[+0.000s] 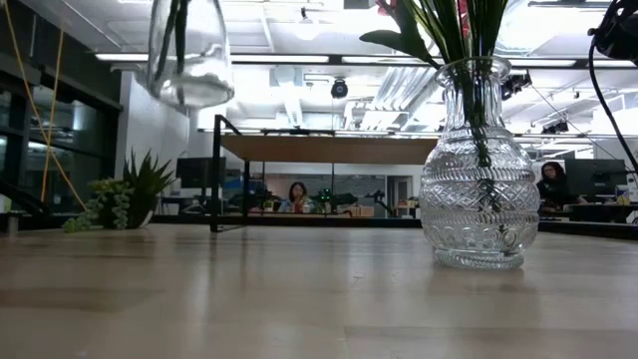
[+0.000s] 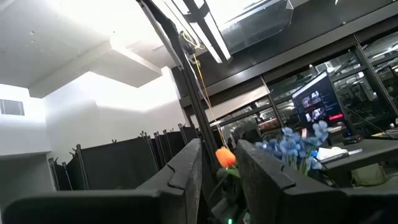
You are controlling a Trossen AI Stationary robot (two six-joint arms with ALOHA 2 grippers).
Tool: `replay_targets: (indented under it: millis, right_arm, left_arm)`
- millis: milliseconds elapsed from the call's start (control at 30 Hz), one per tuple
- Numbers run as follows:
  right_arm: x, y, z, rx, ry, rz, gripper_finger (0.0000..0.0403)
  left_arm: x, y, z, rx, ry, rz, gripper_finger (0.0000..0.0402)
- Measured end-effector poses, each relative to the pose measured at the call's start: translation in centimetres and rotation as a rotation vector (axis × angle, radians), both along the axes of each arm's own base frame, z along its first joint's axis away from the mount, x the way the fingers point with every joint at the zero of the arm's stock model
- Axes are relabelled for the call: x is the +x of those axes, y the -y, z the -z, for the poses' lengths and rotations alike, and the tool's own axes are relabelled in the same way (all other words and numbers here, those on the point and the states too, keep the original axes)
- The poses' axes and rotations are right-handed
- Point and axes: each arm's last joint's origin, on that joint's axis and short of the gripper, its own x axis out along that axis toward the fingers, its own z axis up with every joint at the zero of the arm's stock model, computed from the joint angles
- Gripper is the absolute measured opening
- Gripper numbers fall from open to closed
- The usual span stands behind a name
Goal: Pick and place flowers into a vace then onto a shelf
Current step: Put the left transparent flower vase with the flowers on the shelf
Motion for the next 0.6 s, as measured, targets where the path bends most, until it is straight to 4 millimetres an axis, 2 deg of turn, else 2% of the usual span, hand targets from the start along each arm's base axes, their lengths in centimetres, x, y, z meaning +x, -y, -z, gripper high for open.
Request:
replay_targets:
  millis: [367, 600]
  right_arm:
    - [-0.2, 0.5, -0.3, 0.019, 0.023, -0.01, 0.0094]
    - [-0.4, 1.2, -0.7, 0.02, 0.055, -0.009, 0.0094]
  left_arm:
    - [-0.8, -4.9, -6.2, 0.063, 0.007, 0.017, 0.0209]
    - [-0.5, -8.4, -9.8, 0.082, 0.004, -0.025, 0.0209]
